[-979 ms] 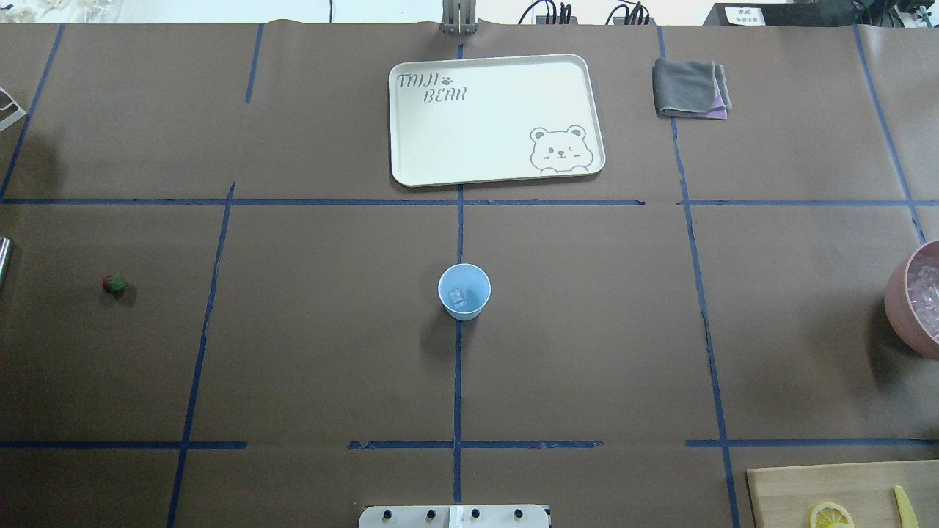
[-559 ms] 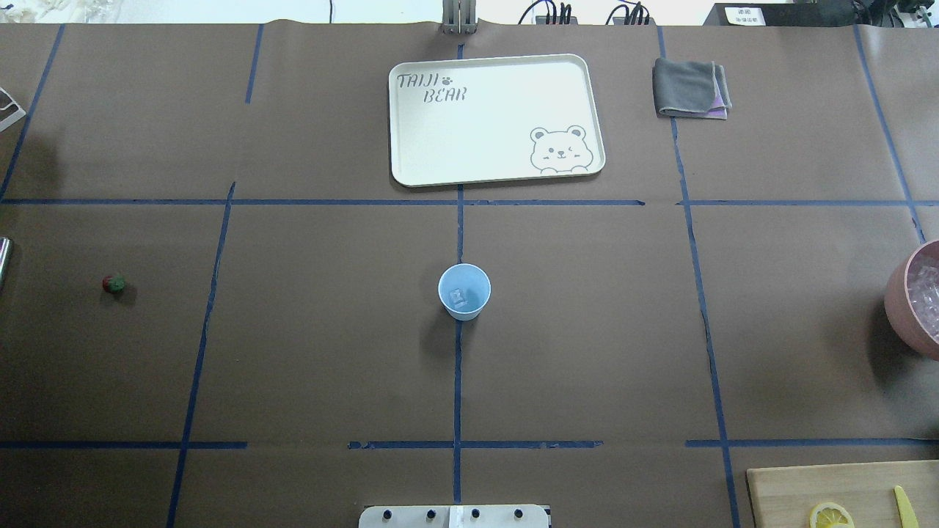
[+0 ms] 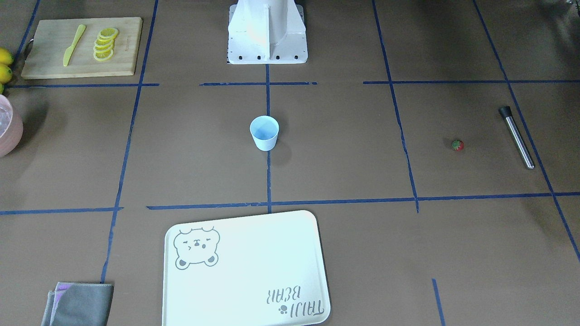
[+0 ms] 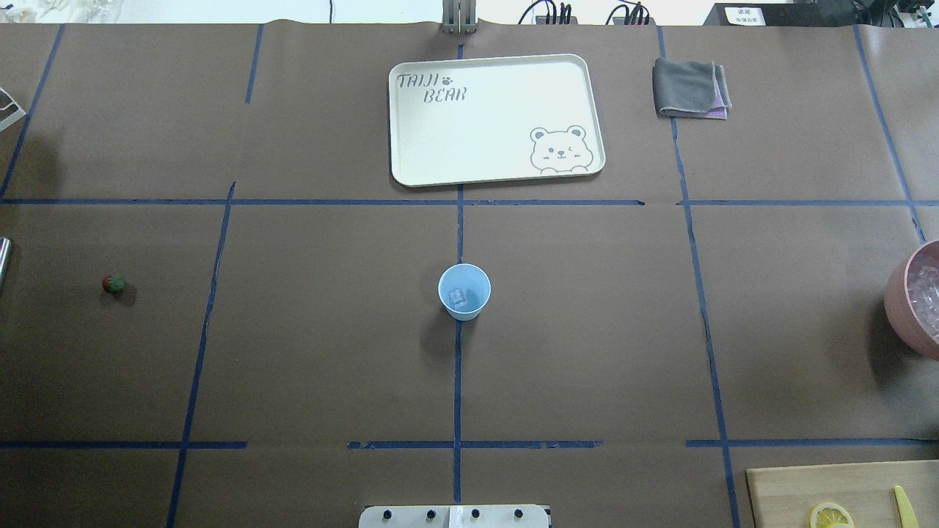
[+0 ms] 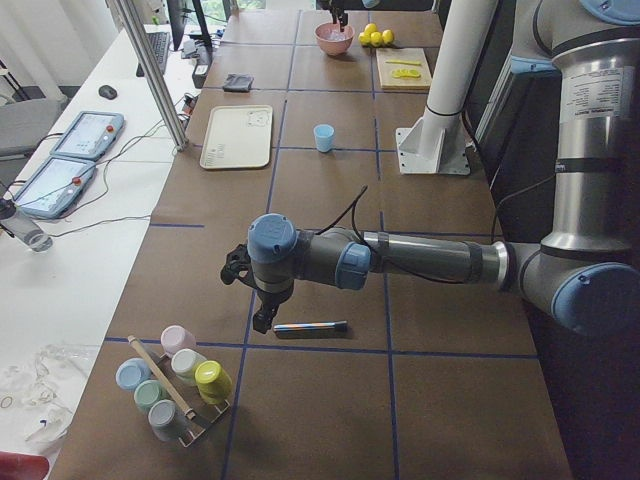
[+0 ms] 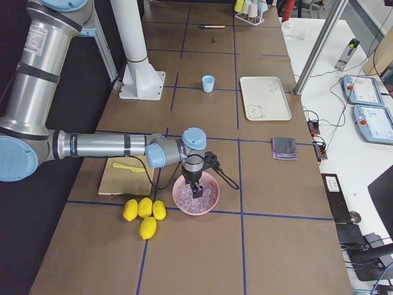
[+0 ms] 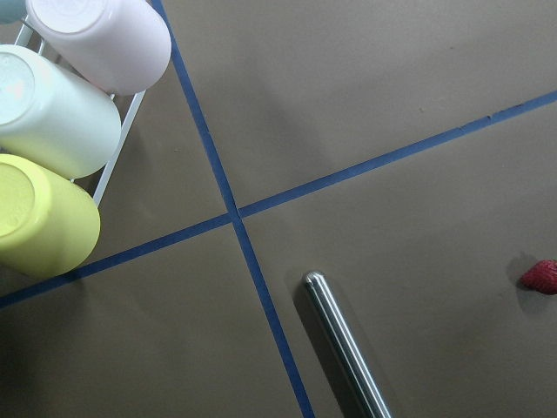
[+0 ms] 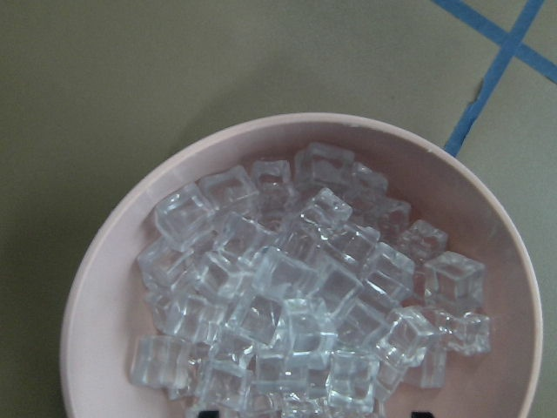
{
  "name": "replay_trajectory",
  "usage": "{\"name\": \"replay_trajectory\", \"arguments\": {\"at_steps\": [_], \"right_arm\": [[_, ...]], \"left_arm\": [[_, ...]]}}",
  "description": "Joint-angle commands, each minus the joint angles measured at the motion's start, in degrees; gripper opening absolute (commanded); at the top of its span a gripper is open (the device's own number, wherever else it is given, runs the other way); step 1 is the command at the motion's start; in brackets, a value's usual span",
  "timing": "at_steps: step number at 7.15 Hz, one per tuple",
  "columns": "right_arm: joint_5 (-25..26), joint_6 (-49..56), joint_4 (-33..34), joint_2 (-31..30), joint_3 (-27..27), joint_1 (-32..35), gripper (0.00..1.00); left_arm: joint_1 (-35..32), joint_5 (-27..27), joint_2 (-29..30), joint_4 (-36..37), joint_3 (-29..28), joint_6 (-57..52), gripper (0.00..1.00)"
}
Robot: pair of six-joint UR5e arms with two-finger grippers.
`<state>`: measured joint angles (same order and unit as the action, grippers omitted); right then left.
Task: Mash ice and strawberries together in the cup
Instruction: 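Grasp another ice cube from the pink bowl with the right gripper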
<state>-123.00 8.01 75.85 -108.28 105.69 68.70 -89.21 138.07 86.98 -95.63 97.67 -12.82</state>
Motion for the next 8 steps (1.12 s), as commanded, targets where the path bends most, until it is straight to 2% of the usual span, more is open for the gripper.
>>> {"name": "replay_trajectory", "arguments": {"at_steps": [1, 7, 8], "right_arm": [[2.0, 5.1, -0.1, 0.1, -2.2, -0.6, 0.79], [1.4, 4.0, 0.0, 3.3, -5.4, -0.6, 0.76], [1.4, 4.0, 0.1, 3.7, -5.5, -0.6, 0.70]], "left_arm": [[-0.1, 0.0, -0.2, 0.0, 0.3, 0.0, 1.00], [-0.1, 0.9, -0.9, -0.1, 0.4, 0.0, 1.00], [-0.1, 0.9, -0.9, -0.1, 0.5, 0.0, 1.00]]}}
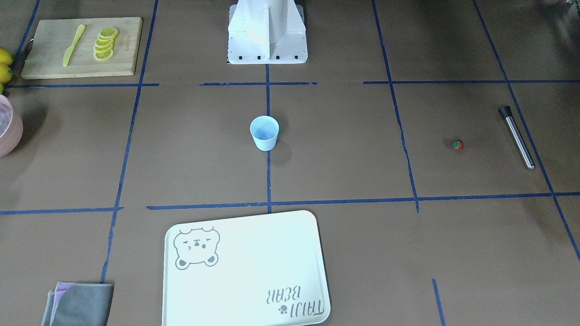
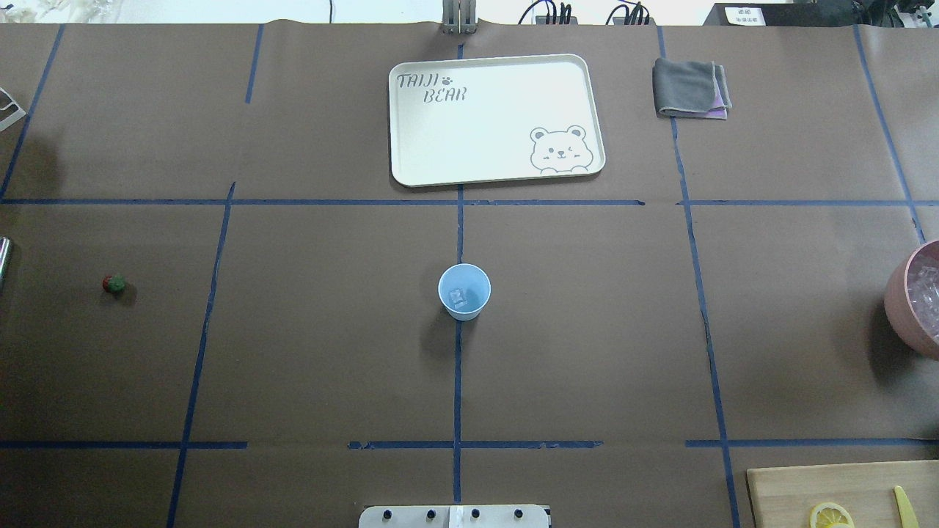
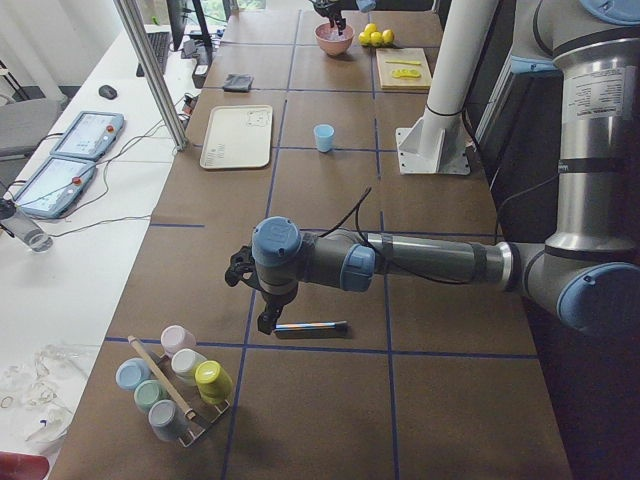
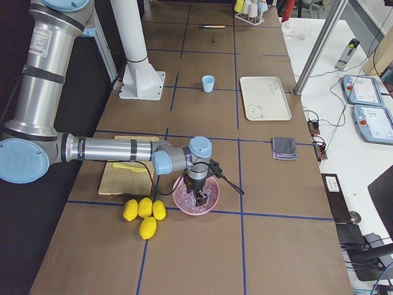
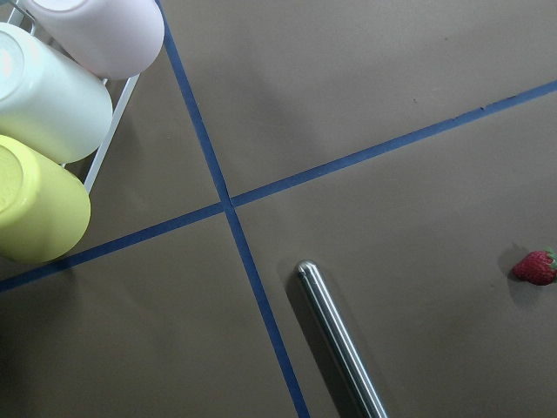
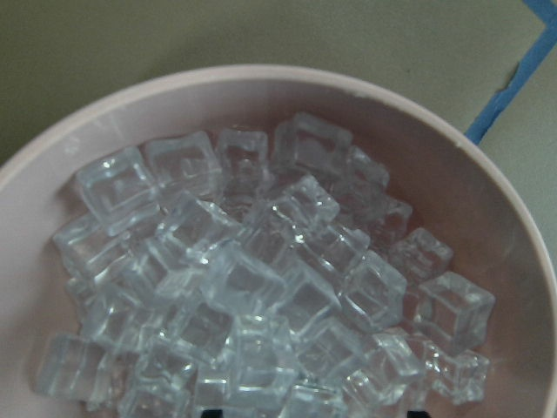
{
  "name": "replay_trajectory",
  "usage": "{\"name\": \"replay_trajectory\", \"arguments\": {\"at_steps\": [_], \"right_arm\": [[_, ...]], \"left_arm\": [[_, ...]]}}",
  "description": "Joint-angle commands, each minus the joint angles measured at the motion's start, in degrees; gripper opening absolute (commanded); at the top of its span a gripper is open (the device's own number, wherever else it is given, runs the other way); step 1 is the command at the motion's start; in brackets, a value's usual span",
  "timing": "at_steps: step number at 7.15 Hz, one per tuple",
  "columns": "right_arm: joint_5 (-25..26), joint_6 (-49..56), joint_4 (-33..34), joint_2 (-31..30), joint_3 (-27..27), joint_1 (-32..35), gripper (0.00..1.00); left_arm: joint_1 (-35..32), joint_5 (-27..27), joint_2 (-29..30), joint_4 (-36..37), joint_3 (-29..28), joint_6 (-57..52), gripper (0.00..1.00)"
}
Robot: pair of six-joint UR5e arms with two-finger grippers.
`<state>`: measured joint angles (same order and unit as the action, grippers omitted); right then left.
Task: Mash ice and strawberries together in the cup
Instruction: 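Grasp another ice cube from the pink bowl with the right gripper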
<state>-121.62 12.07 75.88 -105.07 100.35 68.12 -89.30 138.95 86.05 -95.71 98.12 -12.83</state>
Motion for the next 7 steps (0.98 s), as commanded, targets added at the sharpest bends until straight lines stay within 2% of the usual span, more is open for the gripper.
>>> {"name": "replay_trajectory", "arguments": {"at_steps": [1, 2, 3, 4, 6, 7], "right_arm": [[0.0, 0.0, 0.1, 0.5, -0.2, 0.0, 0.56], [0.1, 0.0, 0.1, 0.5, -0.2, 0.0, 0.30], [0.0, 0.1, 0.0, 0.3, -0.2, 0.0, 0.14], [0.1, 0.1, 0.0, 0.1, -0.2, 0.0, 0.03], [-0.2, 0.1, 0.0, -0.2, 1.0, 0.2, 0.00], [-1.2, 0.1, 0.1, -1.5, 4.0, 1.2, 0.00]], "left_arm": [[0.0, 0.0, 0.0, 0.0, 0.1, 0.0, 1.00], [0.0, 0.0, 0.0, 0.0, 0.1, 0.0, 1.00], [0.0, 0.0, 0.1, 0.0, 0.1, 0.0, 1.00], [0.0, 0.0, 0.1, 0.0, 0.3, 0.0, 1.00], [0.0, 0.0, 0.0, 0.0, 0.4, 0.0, 1.00], [0.0, 0.0, 0.0, 0.0, 0.4, 0.0, 1.00]]}}
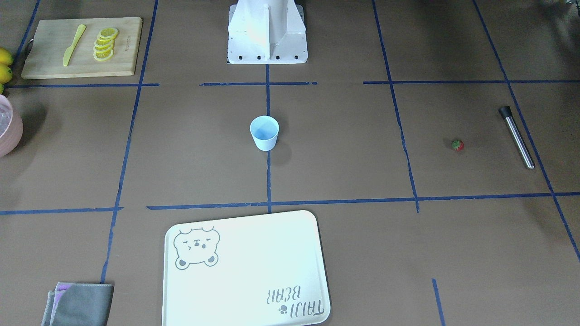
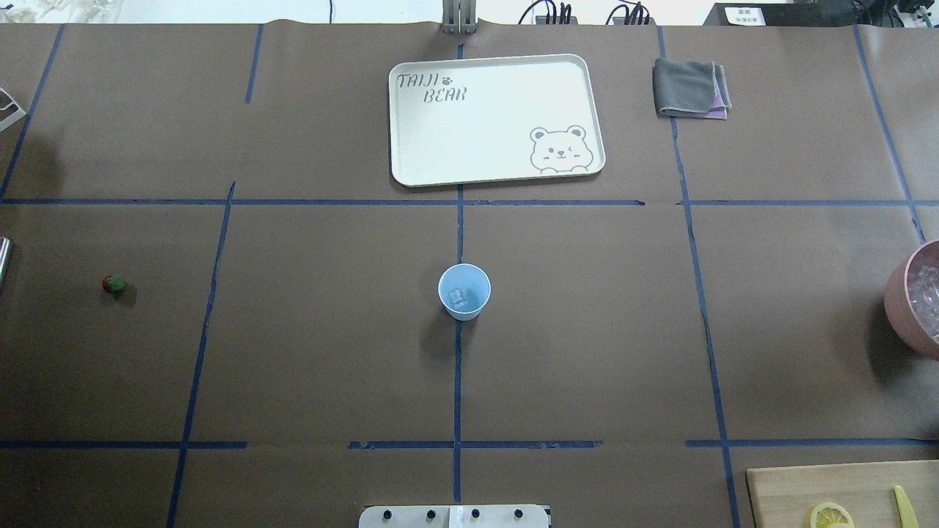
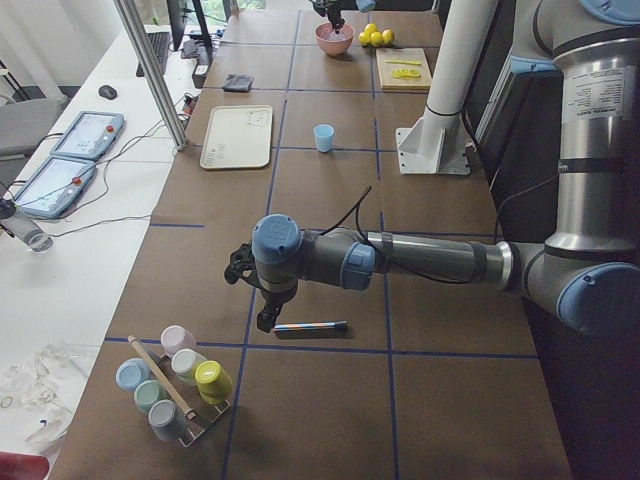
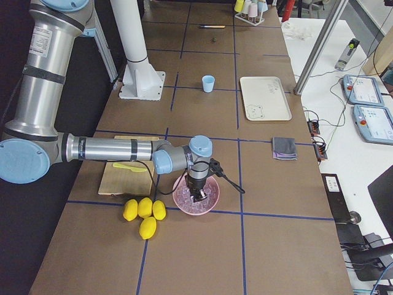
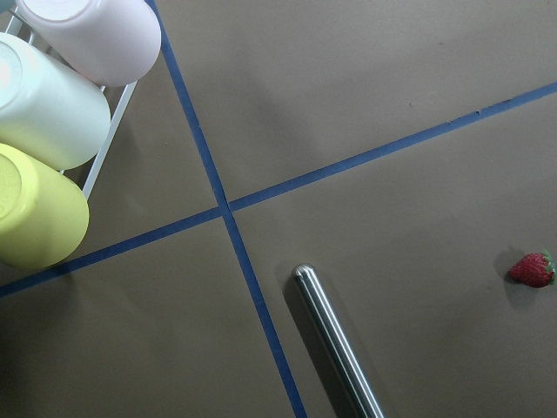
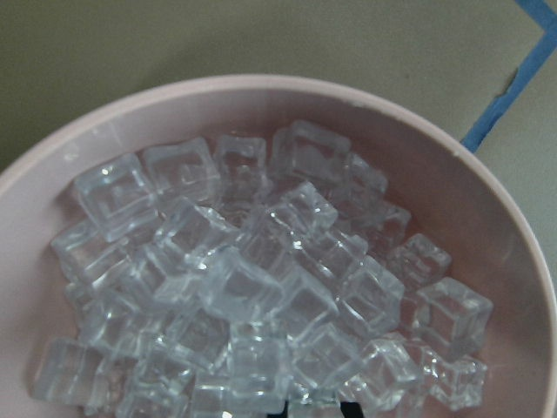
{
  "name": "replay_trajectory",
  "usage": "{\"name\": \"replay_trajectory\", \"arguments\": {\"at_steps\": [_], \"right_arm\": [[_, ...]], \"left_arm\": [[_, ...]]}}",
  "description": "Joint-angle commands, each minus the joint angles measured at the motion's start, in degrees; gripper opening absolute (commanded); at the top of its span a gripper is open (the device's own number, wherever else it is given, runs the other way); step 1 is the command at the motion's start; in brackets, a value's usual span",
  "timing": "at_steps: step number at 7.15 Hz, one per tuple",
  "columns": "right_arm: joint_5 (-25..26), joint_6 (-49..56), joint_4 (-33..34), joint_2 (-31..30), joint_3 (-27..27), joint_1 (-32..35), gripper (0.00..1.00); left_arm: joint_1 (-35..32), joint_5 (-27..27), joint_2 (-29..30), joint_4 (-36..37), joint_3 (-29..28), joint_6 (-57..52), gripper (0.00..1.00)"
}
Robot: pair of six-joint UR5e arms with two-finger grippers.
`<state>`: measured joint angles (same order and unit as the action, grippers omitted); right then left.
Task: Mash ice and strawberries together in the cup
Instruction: 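Grasp another ice cube from the pink bowl with the right gripper, then carry the ice cube over the light-blue cup with the right gripper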
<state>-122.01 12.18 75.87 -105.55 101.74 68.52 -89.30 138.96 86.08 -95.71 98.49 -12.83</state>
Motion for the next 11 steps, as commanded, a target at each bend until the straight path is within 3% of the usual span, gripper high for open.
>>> {"name": "replay_trajectory", "arguments": {"at_steps": [1, 4, 7, 8, 11], "right_arm": [[-1.0, 0.5, 0.1, -3.5, 5.0, 2.9, 0.00], [-1.8, -0.9, 0.6, -5.3, 9.4, 4.1, 0.00], [-12.3, -25.1, 0.2, 1.5, 11.8, 2.8, 0.00], [-12.7, -37.0, 0.2, 4.0, 14.0, -1.6, 0.00], [-9.8, -73.8, 0.6, 20.1, 15.2, -14.5, 0.00]], "left_arm": [[0.0, 0.7, 0.1, 0.0, 0.0, 0.0, 1.00], [0.0, 0.8, 0.1, 0.0, 0.0, 0.0, 1.00], [0.0, 1.8, -0.1, -1.3, -0.1, 0.4, 1.00], [0.0, 1.8, -0.1, -1.3, -0.1, 0.4, 1.00], [0.0, 1.8, -1.0, -1.4, -0.1, 0.0, 1.00]]}}
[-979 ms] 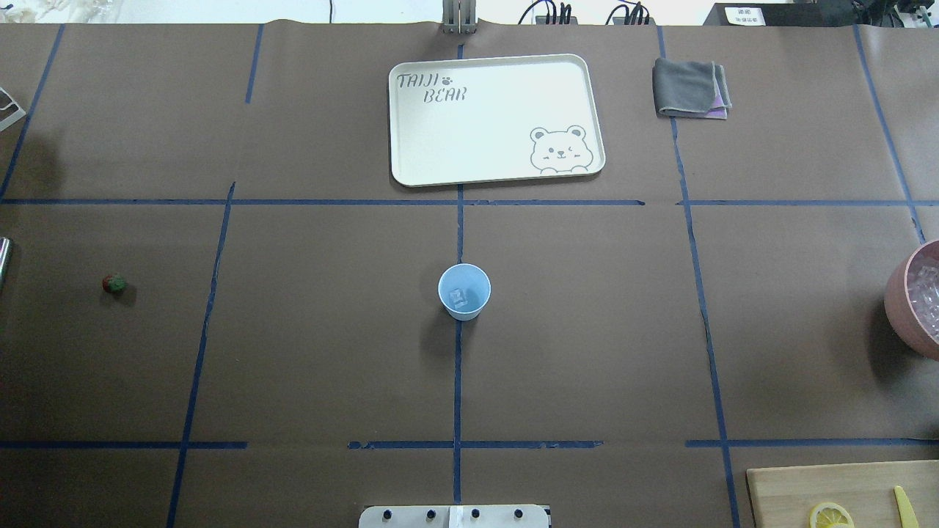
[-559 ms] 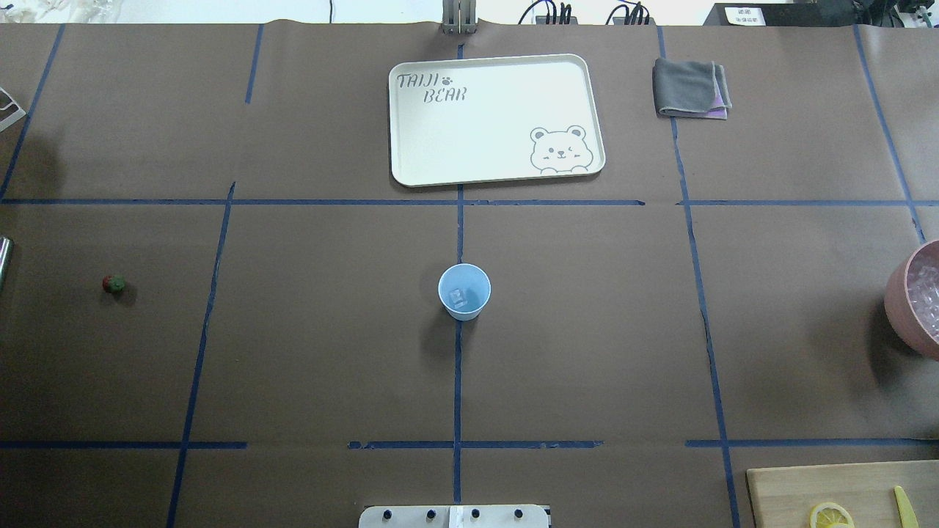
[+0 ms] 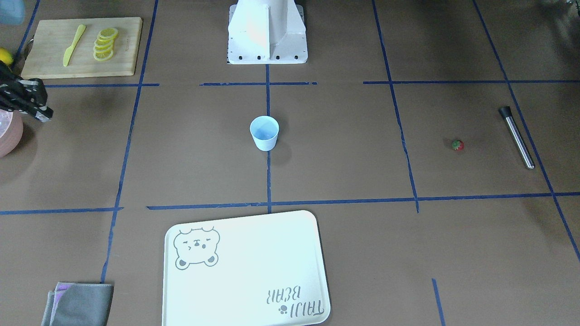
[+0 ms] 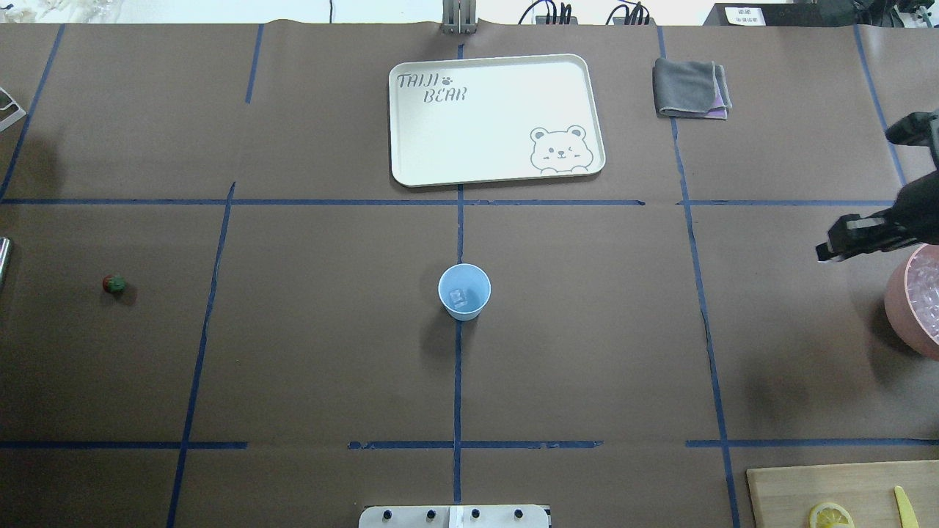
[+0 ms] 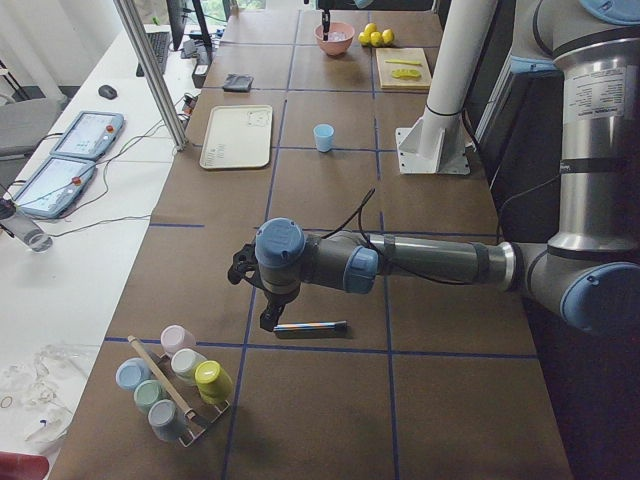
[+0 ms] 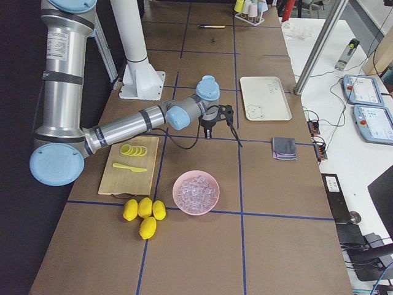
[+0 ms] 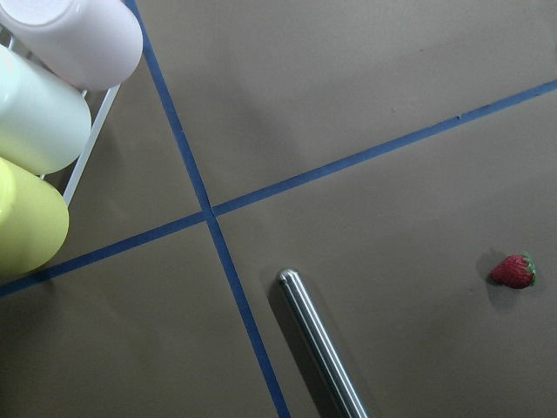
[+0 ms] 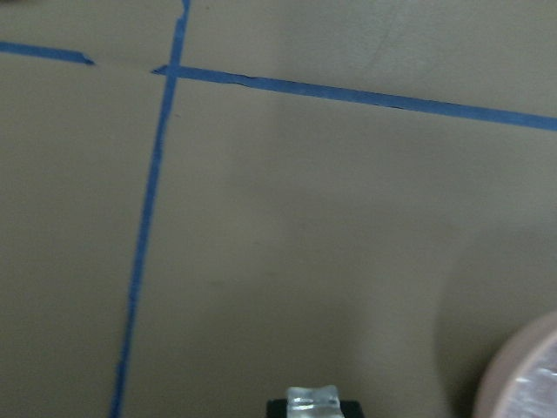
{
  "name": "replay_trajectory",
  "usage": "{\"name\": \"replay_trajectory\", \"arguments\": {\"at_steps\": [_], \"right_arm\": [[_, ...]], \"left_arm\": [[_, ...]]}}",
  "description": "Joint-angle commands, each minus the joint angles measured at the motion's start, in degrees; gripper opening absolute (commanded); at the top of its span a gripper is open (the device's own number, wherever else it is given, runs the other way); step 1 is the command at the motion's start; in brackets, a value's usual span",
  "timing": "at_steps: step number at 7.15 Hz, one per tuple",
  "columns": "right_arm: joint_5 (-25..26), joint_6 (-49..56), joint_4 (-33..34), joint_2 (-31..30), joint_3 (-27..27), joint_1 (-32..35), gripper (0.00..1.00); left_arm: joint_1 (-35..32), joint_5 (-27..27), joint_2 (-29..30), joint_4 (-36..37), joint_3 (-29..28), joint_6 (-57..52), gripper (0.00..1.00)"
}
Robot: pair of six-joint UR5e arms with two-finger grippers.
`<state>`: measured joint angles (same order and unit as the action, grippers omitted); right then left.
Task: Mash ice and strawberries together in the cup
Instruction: 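Carry the ice cube over the light-blue cup with the right gripper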
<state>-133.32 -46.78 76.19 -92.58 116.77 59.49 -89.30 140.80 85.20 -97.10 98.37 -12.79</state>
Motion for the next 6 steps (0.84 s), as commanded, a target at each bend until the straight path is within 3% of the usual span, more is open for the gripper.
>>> {"name": "replay_trajectory", "arguments": {"at_steps": [1, 2, 4, 6], "right_arm": [[8.1, -27.6, 0.4, 13.8, 0.0, -13.0, 0.00], [12.2, -35.4, 2.5, 19.7, -0.8, -18.9, 0.00], [22.2, -43.2, 11.0, 34.6, -7.3, -27.7, 0.00], [25.0, -47.4, 10.8, 42.4, -15.2, -29.7, 0.00]], "left_arm": [[0.0, 0.0, -1.0, -0.2, 0.1, -0.1, 1.00], [0.0, -0.1, -1.4, -2.5, -0.3, 0.0, 1.00], [0.0, -0.1, -2.0, -5.8, -0.8, 0.4, 1.00], [0.1, -0.1, -2.5, -5.8, -0.8, 0.3, 1.00]]}}
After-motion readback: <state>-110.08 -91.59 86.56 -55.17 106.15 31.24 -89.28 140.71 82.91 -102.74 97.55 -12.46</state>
